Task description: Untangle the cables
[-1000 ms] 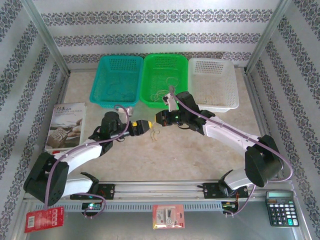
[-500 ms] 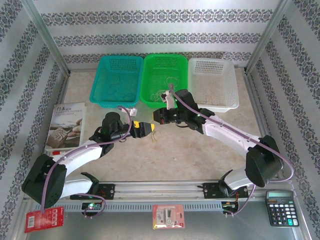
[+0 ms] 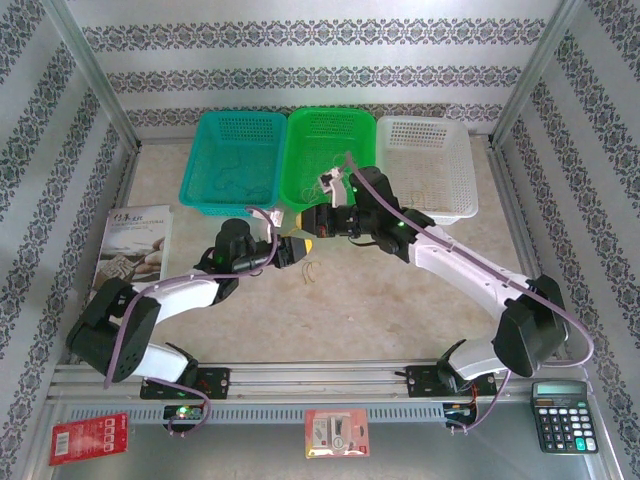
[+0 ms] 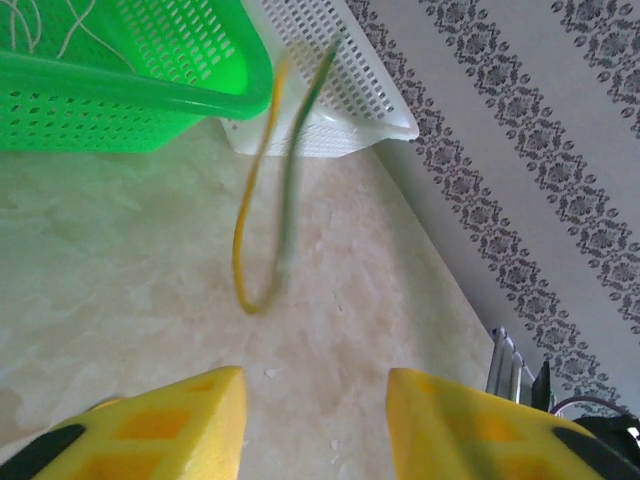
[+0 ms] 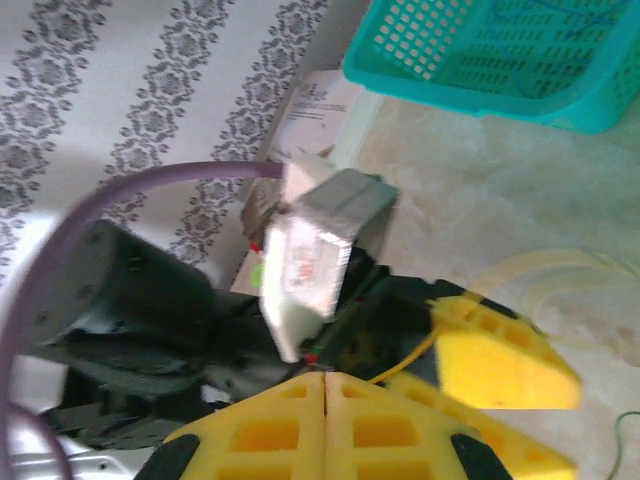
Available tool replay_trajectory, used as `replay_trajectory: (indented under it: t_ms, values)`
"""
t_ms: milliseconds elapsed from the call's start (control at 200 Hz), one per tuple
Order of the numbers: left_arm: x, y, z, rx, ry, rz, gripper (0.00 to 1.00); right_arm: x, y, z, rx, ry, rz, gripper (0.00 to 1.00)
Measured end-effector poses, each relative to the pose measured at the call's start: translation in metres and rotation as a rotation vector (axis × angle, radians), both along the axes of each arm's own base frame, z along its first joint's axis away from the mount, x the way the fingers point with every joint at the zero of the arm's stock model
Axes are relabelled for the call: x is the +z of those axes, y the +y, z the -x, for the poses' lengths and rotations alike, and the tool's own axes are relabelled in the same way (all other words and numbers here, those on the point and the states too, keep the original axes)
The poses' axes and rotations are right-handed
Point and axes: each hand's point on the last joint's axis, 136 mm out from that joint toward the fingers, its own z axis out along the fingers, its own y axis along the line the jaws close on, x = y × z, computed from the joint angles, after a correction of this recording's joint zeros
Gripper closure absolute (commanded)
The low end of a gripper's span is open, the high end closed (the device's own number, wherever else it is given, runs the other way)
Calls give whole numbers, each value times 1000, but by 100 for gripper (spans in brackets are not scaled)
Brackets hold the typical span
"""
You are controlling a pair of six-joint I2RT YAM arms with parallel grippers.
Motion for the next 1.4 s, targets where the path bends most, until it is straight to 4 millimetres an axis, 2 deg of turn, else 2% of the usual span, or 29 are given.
replay_trajectory:
  t_ms: [130,290,445,764,864,944,1124,1289,1399]
  values:
    - [2,-2,-6,11,-13,26,67,23,-1,7,6,-5,-59,100]
    - [9,-2,-8,20,-35,55,79,48,-2,10,8,-27,-112,100]
    - [12,-1,-8,27,-43,71,100,61,-10,6,-9,-48,-137,100]
    - [4,0,-4,27,-28,65,100,63,-42,-25,-115,-60,-138,100]
    - [4,1,-2,28,-31,71,100,67,-66,-40,-185,-71,-145,100]
    - [3,2,-1,31,-24,84,94,67,-92,-54,-264,-75,-147,100]
    - [18,-2,-3,28,-59,147,91,56,-132,-77,-382,-49,-136,100]
    - [5,-3,-6,37,-2,157,78,63,-170,-95,-492,-67,-151,100]
    - [2,-4,-8,42,24,164,65,66,-192,-105,-551,-80,-152,100]
